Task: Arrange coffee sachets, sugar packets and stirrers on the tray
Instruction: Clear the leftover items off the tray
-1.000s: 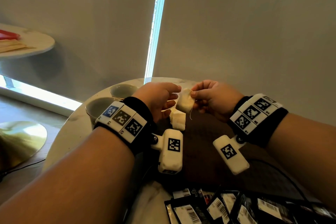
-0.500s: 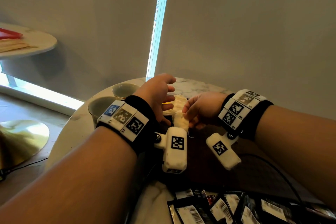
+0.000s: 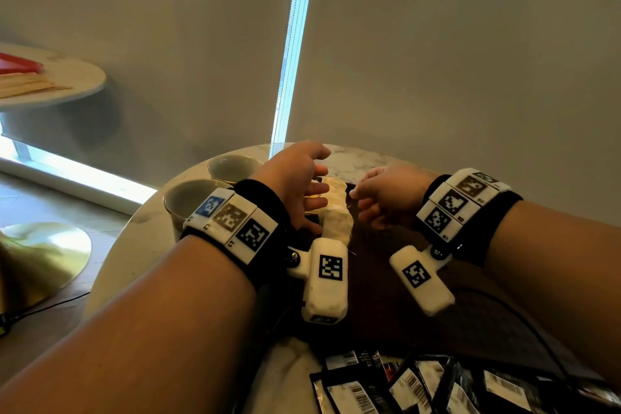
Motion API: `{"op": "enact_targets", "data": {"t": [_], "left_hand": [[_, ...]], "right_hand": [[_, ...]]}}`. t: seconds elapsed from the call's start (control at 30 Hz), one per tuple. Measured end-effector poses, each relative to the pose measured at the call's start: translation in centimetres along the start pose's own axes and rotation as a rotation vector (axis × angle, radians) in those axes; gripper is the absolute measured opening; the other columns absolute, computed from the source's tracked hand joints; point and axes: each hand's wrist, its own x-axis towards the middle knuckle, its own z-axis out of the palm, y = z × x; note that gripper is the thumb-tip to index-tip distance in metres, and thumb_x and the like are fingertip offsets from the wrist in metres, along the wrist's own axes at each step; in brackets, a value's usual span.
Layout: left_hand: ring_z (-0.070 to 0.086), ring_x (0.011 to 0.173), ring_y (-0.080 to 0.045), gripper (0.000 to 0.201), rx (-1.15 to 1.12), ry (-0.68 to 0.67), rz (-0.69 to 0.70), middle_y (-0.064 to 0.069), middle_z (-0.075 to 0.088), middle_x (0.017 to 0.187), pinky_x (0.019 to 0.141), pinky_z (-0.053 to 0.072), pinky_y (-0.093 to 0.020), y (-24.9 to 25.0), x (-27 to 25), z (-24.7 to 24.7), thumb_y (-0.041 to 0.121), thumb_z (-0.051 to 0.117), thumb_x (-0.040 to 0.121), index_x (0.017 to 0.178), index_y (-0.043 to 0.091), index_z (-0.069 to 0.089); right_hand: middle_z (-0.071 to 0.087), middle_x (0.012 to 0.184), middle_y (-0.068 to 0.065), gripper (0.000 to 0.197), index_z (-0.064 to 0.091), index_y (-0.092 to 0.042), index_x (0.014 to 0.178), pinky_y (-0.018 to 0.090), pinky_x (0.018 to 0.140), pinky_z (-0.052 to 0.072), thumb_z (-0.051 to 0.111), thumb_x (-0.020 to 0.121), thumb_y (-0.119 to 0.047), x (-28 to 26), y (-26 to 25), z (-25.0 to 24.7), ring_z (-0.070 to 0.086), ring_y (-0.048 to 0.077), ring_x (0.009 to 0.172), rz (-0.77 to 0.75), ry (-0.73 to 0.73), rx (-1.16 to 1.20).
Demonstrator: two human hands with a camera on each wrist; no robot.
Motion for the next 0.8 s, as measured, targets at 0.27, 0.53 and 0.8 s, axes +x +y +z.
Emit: {"op": "enact_targets", "data": {"t": [0.27, 0.53, 0.8], "left_hand": [[0.054, 0.12, -0.03, 0.038, -0.029, 0.055, 0.045, -0.011, 0.058, 0.126, 0.092, 0.041, -0.057, 0.2, 0.0, -0.1, 0.043, 0.053, 0.098, 0.126, 0.017, 0.058], [0.054, 0.107, -0.026, 0.032, -0.112, 0.102, 0.049, -0.009, 0.058, 0.105, 0.104, 0.045, -0.054, 0.6, -0.4, -0.2, 0.038, 0.052, 0.099, 0.12, 0.015, 0.058], [0.054, 0.109, -0.026, 0.026, -0.129, 0.1, 0.048, -0.009, 0.059, 0.105, 0.104, 0.045, -0.052, 0.7, -0.5, -0.2, 0.038, 0.05, 0.1, 0.111, 0.016, 0.058]], "right_hand": [[0.069, 0.079, 0.012, 0.016, 0.07, -0.005, 0.094, 0.028, 0.058, 0.049, 0.057, 0.099, -0.014, -2.7, 0.7, -0.9, 0.067, 0.02, 0.069, -0.1, -0.414, -0.054], [0.069, 0.121, 0.02, 0.023, 0.069, -0.005, 0.116, 0.031, 0.073, 0.054, 0.057, 0.097, -0.005, -1.5, 0.2, 1.1, 0.065, 0.024, 0.094, -0.056, -0.352, -0.159], [0.066, 0.126, 0.021, 0.028, 0.071, -0.009, 0.118, 0.034, 0.085, 0.055, 0.06, 0.093, -0.004, -1.1, -0.2, 1.8, 0.062, 0.024, 0.094, -0.067, -0.298, -0.285]]}}
